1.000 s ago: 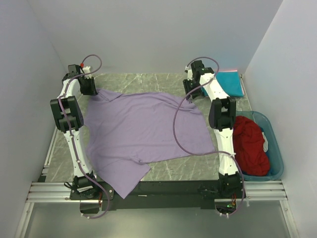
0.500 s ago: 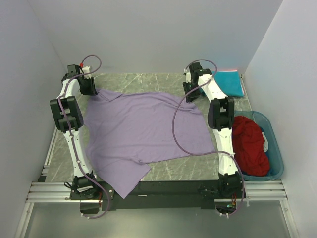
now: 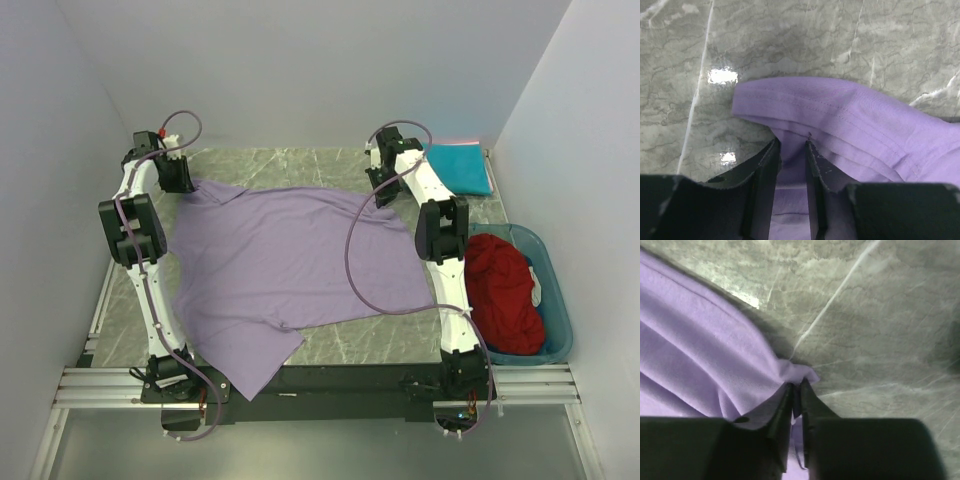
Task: Fold and stack the t-shirts
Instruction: Flatten the tshirt out
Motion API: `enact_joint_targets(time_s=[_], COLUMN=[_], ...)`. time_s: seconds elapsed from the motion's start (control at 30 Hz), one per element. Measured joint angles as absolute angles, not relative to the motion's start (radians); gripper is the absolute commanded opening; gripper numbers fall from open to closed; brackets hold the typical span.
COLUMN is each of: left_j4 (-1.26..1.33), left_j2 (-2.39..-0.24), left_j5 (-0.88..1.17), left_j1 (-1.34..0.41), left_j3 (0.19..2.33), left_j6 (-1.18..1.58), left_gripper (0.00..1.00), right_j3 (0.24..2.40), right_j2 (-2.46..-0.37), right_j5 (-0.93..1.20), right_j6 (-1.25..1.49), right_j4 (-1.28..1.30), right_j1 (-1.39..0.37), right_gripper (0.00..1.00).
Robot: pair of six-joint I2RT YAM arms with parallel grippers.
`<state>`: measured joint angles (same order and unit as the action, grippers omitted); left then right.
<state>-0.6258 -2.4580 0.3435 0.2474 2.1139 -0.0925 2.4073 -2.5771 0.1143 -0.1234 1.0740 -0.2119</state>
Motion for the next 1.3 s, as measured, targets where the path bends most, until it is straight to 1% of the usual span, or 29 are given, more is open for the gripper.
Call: enact_joint_targets(time_s=[0.07, 0.33, 0.47, 0.67, 0.8, 1.13, 1.3], left_j4=[-0.627, -0.654, -0.626, -0.597, -0.582, -0.542, -0.535], left_j2=[-2.458, -2.458, -2.458, -2.468, -2.474, -2.55, -2.565], left_j5=[0.346, 0.37, 0.38, 0.379, 0.359, 0.262, 0.216], left_j1=[0.249, 0.267, 0.273, 0.269, 0.257, 0.236, 0.237], left_j3=[2.114, 2.152, 2.19, 2.214, 2.221, 2.262, 2.278], left_j6=[-0.092, -0.073, -0.049, -0.029, -0.022, 0.0, 0.019], left_gripper=[0.34, 0.32, 0.34, 0.38, 0.45, 0.47, 0.5], right_j3=[2.416, 2.391, 2.352, 2.367, 2.367, 2.367, 2.366], right_j2=[-2.582, -2.568, -2.54, -2.53, -2.527, -2.523, -2.52], right_j5=[0.114, 0.096, 0.075, 0.04, 0.03, 0.026, 0.023], right_j6=[-0.13, -0.164, -0.19, -0.231, -0.244, -0.261, -0.273], right_j4=[1.082, 1.053, 1.003, 0.952, 0.93, 0.913, 0.904], right_j1=[-0.212, -0.213, -0.216, -0.22, -0.22, -0.22, -0.221], right_gripper=[0.0, 0.0, 0.0, 0.0, 0.0, 0.0, 0.0])
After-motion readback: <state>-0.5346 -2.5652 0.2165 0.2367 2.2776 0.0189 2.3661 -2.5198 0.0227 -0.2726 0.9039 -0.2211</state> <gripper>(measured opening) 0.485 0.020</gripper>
